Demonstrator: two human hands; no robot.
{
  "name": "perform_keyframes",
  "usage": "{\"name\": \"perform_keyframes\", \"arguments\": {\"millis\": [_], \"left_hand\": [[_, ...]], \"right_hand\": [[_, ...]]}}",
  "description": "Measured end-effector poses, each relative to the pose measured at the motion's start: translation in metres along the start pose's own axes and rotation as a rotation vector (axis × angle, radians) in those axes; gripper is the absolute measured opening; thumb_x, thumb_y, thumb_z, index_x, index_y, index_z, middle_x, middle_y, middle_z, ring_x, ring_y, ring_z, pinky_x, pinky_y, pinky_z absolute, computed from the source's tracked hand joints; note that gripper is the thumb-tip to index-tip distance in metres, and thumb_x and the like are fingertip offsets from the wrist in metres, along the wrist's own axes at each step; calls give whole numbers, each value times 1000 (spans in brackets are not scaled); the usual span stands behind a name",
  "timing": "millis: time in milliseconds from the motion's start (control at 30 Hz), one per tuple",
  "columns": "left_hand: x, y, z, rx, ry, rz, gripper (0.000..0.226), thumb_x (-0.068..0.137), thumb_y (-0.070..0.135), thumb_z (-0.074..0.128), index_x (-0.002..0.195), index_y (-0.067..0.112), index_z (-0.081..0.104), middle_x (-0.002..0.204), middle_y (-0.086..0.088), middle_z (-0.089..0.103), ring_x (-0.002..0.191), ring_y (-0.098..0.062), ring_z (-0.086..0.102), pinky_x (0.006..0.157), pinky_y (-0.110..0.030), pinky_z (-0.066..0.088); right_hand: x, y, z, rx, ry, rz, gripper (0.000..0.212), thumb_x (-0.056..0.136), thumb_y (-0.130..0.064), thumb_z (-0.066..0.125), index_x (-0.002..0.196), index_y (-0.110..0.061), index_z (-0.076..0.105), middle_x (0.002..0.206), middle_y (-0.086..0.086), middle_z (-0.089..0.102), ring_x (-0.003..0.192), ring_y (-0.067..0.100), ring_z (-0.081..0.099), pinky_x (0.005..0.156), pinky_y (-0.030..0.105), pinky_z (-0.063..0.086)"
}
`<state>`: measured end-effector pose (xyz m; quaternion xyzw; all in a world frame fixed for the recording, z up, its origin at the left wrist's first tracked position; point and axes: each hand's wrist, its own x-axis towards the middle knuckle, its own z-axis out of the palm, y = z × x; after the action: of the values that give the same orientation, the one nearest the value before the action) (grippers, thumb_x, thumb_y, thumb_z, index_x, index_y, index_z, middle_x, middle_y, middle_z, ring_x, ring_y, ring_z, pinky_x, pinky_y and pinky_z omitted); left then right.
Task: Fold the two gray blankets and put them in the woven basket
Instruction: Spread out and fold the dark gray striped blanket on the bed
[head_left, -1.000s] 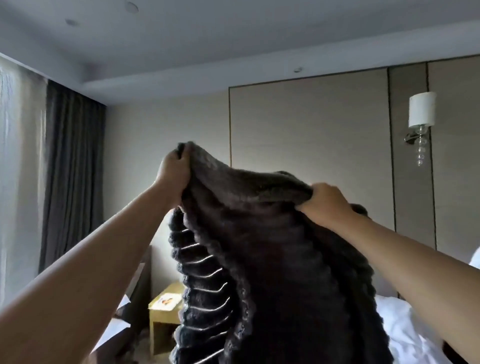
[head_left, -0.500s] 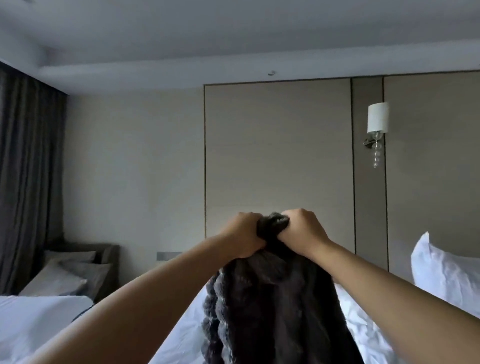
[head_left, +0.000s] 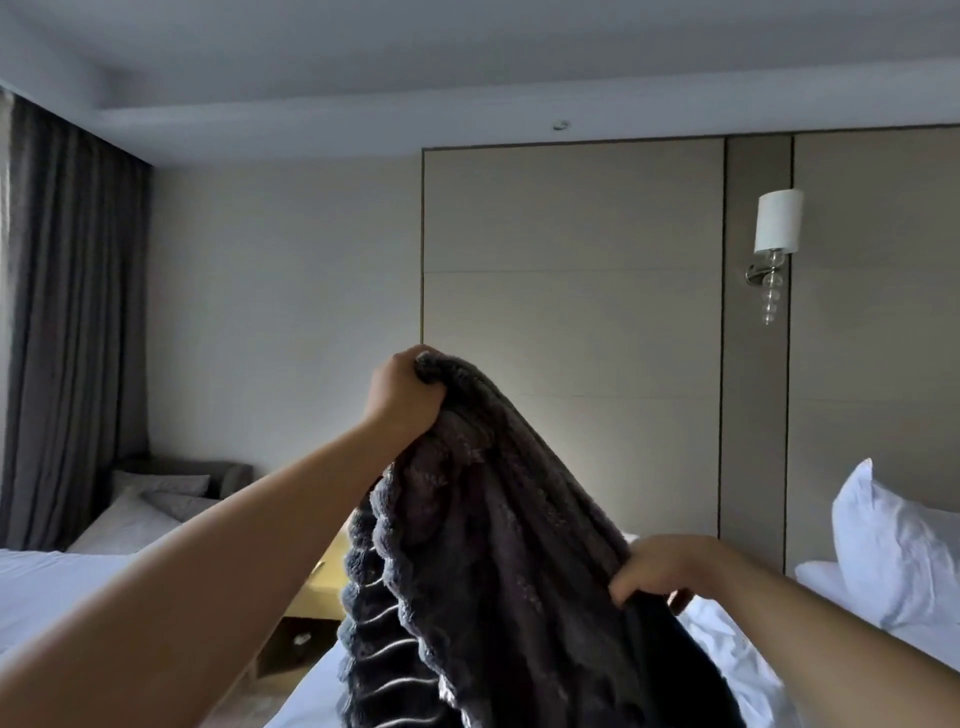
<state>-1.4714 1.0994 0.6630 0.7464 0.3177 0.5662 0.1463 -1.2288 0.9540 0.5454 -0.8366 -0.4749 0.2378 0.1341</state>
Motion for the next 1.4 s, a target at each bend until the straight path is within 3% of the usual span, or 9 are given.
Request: {"name": "perform_keyframes", "arguments": {"millis": [200,467,567,733,933,1033,1133,1267,1400], "left_hand": [[4,-45,-11,44,45,-106,25,81,6,53,87,25,68,79,3,64,77,-20,56,69,-26,40],[-6,-74,-4,178,-13,-178,18,80,9,53,79,23,64,74,0,61,78,-25,56,66,-26,37],[-10,-66,1,229,-129,-254,17,78,6,56,84,18,65,79,-4,64,79,-26,57,66,-27,41],[-29,-15,25,-323,-434,-353,42,75,-6,72,114,5,65,86,-6,59,83,-22,58,83,-31,49],[-73,26,60,-252,-899,106,92,63,17,87,140,37,41,123,9,59,113,-10,57,96,-24,47],[-76,20,68,-204,-705,225,67,66,12,85,125,23,57,106,11,64,97,-5,59,83,-7,42],[-66,11,71,-185,-485,202,32,69,6,81,92,22,67,90,4,67,87,-16,63,83,-26,49],[-59,7,79,-99,-441,186,36,67,10,77,73,41,58,79,14,67,80,-13,64,71,-23,50],[-53,2,84,-81,-396,165,42,67,4,70,70,43,55,81,12,67,82,-14,64,70,-24,51]], "right_hand": [[-6,21,-71,88,606,-21,23,62,-30,70,70,-9,70,74,7,71,69,20,66,57,21,45],[-35,22,-110,-76,348,-36,32,53,-38,66,72,-13,64,71,4,67,66,22,63,61,28,43],[-36,21,-101,-12,404,-31,27,54,-39,61,66,-15,55,64,3,57,59,21,53,60,29,36],[-30,-20,-66,268,597,-143,13,66,-21,62,59,-15,53,61,5,53,58,22,49,54,27,33],[-47,-83,-41,795,108,-303,14,76,-14,57,65,-7,64,67,13,62,63,27,60,64,29,50],[-53,-76,-50,1005,-124,-318,17,81,-19,52,79,-3,58,75,13,55,70,27,54,75,34,44],[-49,-49,-51,980,-226,-312,30,83,-26,52,94,1,62,89,16,62,78,27,59,81,34,45],[-39,-24,-41,952,-348,-343,50,82,-30,60,120,2,61,113,17,64,100,28,61,98,41,43],[-37,-14,-41,822,-406,-394,38,76,-14,67,113,-7,66,108,10,67,100,21,64,91,39,51]]}}
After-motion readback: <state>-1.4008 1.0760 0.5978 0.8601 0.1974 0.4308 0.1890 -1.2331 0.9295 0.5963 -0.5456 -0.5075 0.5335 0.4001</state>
